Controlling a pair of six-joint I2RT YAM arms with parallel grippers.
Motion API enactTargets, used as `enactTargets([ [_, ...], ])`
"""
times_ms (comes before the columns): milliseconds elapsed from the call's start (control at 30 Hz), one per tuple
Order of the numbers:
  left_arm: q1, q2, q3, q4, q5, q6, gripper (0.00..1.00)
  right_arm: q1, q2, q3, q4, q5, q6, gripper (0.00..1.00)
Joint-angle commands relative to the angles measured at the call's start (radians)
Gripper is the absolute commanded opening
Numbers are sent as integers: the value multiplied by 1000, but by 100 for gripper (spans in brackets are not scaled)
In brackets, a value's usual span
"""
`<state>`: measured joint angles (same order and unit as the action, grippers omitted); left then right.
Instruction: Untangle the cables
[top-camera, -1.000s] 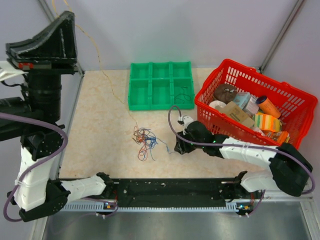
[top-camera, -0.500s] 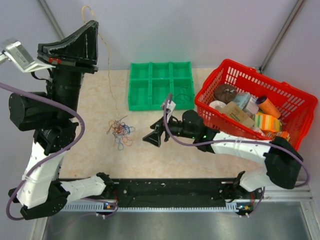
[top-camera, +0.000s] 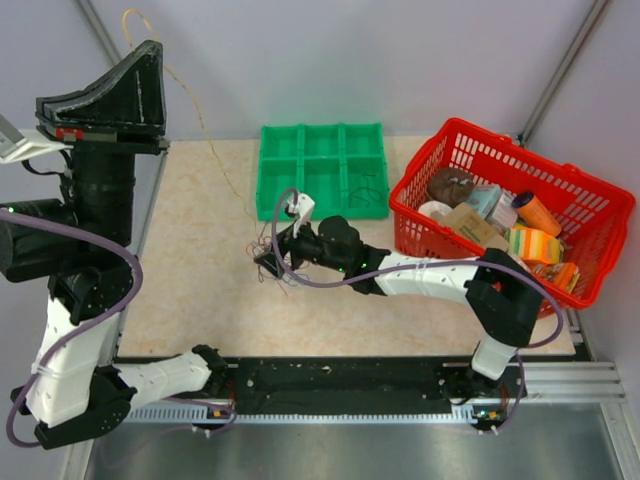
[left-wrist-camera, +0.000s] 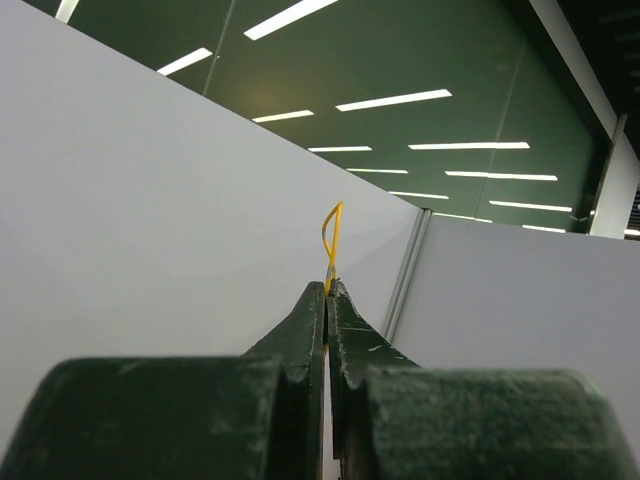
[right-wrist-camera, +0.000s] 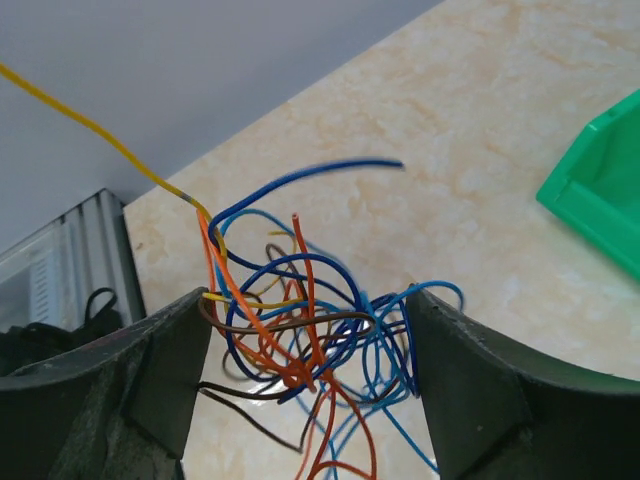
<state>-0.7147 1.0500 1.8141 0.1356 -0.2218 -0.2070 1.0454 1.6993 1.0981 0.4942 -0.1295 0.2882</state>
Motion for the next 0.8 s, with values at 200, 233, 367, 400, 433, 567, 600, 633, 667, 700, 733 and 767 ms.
enactTargets([
  [200, 3, 50, 151, 32, 39, -9, 0, 5, 82, -108, 153, 263, 152, 28],
  [233, 3, 53, 162, 38, 45, -15, 0, -1, 82, -128, 165, 292, 182, 3],
  [367, 3, 74, 235, 47, 64, -5, 0, -33, 74, -124, 100, 303, 287, 0],
  [400, 3, 87, 269, 47, 64, 10, 0, -41, 74, -122, 60, 307, 323, 0],
  [433, 3, 100, 304, 47, 64, 36, 0, -53, 76, -124, 17, 315, 359, 0],
  [567, 3, 122, 398, 105, 61, 124, 0, -128, 73, -127, -176, 285, 567, 0],
  [600, 3, 113, 396, 139, 67, 144, 0, -136, 65, -133, -218, 280, 610, 0],
  [633, 3, 108, 398, 174, 78, 161, 0, -145, 56, -139, -253, 283, 633, 0],
  [667, 3, 102, 399, 197, 85, 181, 0, -151, 37, -145, -290, 283, 643, 0],
  [700, 3, 94, 402, 214, 87, 190, 0, -151, 24, -149, -308, 280, 634, 0],
  [733, 3, 88, 404, 225, 88, 196, 0, -153, 10, -142, -359, 303, 628, 0],
  [767, 1, 85, 404, 239, 90, 199, 0, -150, 2, -132, -417, 321, 631, 0],
])
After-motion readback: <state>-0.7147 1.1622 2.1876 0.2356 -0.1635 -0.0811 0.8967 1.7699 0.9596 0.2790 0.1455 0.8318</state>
